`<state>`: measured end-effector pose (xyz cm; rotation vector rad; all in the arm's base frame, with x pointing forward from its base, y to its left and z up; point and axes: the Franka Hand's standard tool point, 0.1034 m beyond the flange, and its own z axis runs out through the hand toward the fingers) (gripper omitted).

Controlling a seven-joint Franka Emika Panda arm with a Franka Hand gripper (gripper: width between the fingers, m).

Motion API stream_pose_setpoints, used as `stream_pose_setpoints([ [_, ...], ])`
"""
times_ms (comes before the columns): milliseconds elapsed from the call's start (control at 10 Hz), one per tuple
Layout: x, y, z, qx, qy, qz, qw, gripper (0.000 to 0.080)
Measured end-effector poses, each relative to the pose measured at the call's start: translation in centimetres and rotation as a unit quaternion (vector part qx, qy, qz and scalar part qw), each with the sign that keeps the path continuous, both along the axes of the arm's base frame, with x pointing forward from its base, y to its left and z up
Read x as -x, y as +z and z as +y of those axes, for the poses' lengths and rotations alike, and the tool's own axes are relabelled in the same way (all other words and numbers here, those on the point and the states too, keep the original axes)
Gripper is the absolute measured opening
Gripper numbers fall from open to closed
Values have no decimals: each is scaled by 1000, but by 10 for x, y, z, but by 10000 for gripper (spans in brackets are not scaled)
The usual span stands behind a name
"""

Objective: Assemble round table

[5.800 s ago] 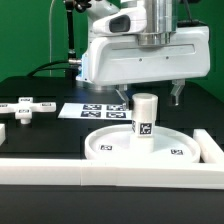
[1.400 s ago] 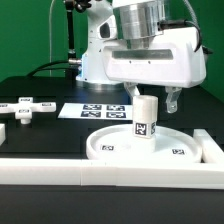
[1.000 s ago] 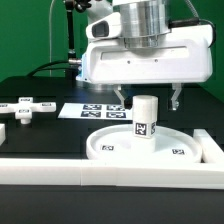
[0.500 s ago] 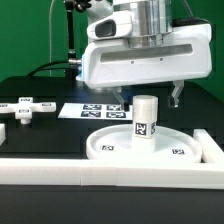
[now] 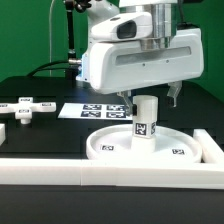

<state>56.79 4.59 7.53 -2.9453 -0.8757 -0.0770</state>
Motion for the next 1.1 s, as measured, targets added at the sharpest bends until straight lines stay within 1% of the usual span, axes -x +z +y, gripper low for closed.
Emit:
stream_pose_setpoints([
  [100, 2, -2, 2, 3, 44, 5, 999, 649],
  [300, 2, -3, -2, 5, 103, 0, 995, 649],
  [600, 2, -3, -6, 12, 201, -6, 980, 649],
  [900, 1, -4, -4, 35, 345, -9, 938, 649],
  [1100, 3, -6, -4, 47, 408, -5, 912, 649],
])
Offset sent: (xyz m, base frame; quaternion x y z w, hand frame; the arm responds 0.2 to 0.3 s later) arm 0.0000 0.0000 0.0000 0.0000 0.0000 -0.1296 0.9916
